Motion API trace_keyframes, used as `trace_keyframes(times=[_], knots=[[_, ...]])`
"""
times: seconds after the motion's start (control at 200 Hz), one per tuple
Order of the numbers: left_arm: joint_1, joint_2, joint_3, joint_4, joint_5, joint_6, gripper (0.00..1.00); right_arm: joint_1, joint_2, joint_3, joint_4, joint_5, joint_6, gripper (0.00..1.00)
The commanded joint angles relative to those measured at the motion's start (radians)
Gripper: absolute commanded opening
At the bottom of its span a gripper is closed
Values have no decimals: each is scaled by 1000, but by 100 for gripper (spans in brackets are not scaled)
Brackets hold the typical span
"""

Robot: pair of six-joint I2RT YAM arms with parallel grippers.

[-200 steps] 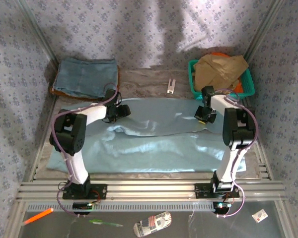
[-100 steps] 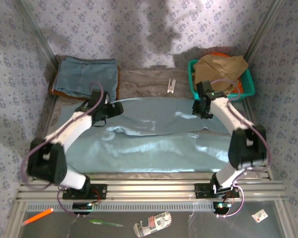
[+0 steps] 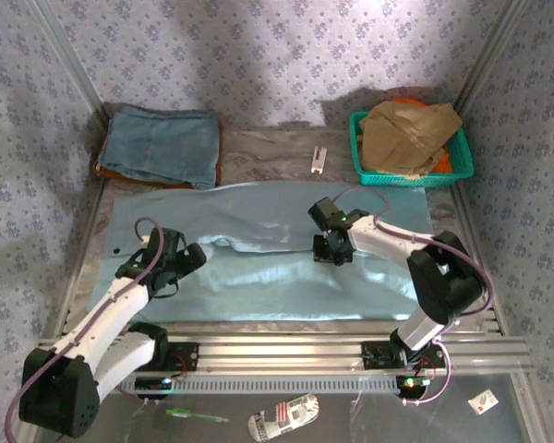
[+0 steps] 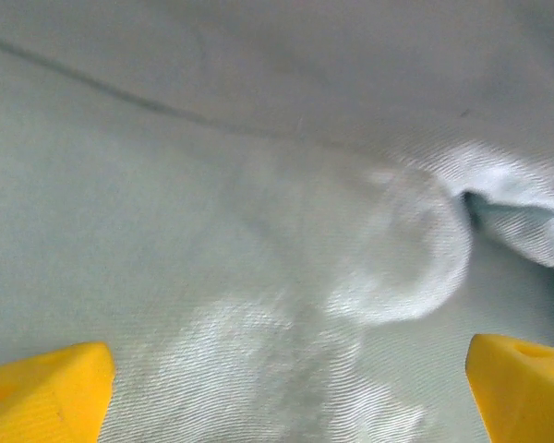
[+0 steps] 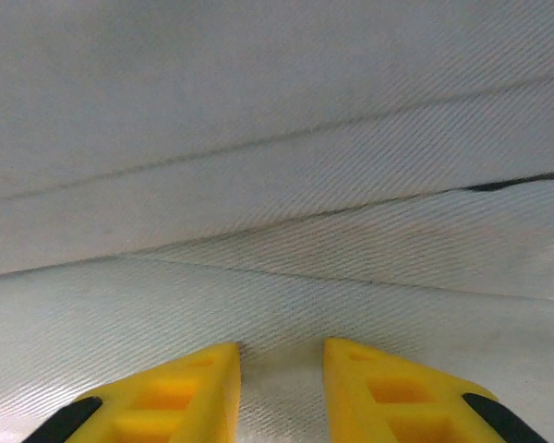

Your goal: Fold and stack the trousers

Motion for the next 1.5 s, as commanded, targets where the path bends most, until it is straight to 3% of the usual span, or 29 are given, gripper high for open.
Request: trace_keyframes(times=[0.0,0.155,0.375,0.555,0.69,0.874,0.944,1.104,1.309,1.494], knots=[[4,13,-42,58,15,-39,97,-10,47,-37,53,7,35,30],[37,134,-42,146,-5,-29,98,-60,133,2,56,31,-18,30],[109,364,122,183,52,-8,97,-161,247,195,-18,50,-117,30],[127,451,267,129,84,61,95,-181,217,309,-96,29,-162,32],[126,341,284,50,119,52,96,-166,82,261,-132,9,-160,34],[123,20,183,-152,115,-7,93,-134,-218,60,-176,22,-100,38],[115,-99,143,-243,119,-29,89,-142,-325,-18,-221,39,-58,45],[-16,-277,37,-314,159,-147,80,-193,-573,-208,-306,63,100,58],[-294,-279,-49,-254,57,-306,81,-280,-791,-397,-359,-1,237,69],[-331,-202,-120,-150,33,-364,87,-403,-769,-506,-215,-150,275,70]])
